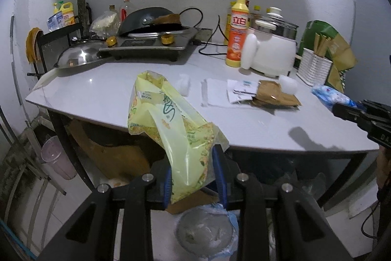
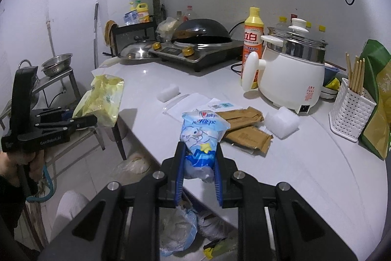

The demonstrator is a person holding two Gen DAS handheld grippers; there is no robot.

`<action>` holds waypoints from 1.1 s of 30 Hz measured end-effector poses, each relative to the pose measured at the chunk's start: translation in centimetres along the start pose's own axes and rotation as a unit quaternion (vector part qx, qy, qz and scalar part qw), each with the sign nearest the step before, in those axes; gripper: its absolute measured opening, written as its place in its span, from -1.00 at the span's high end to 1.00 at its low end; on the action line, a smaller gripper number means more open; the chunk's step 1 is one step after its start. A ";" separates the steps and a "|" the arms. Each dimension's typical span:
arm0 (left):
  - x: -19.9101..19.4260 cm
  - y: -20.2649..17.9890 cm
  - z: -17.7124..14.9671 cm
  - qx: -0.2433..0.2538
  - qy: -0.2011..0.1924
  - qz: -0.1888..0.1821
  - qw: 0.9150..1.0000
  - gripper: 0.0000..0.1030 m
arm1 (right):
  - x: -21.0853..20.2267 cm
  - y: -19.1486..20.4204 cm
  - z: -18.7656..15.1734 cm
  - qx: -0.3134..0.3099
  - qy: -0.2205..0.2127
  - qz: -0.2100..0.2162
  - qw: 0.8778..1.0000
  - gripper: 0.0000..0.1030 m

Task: Collect trash
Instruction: 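Carry the yellow bag down to the bin with the left tool while the right tool carries the wrapper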

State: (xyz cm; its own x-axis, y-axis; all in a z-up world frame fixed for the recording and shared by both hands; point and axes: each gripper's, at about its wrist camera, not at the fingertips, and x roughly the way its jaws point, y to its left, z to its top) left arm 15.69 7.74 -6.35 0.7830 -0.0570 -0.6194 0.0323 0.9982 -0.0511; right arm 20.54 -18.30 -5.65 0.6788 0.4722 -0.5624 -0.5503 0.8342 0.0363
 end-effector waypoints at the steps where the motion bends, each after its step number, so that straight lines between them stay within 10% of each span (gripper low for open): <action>1: -0.1 -0.2 -0.4 -0.002 0.001 -0.002 1.000 0.44 | -0.1 0.2 -0.2 -0.002 0.002 0.001 1.000 0.63; 19: 4.4 -2.0 -11.4 -0.029 0.106 -0.040 0.993 0.44 | 2.8 5.3 -8.3 -0.027 0.082 0.058 0.995 0.63; 33: 13.7 -2.1 -18.6 -0.058 0.218 -0.070 0.972 0.44 | 10.6 4.3 -15.2 -0.005 0.186 0.069 0.980 0.63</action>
State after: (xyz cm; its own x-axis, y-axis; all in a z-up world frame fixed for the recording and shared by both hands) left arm 14.79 4.45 -29.23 0.4376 -0.2209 -0.8716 0.0289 0.9723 -0.2319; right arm 17.98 -14.04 -24.04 0.3741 0.4434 -0.8146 -0.6303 0.7658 0.1274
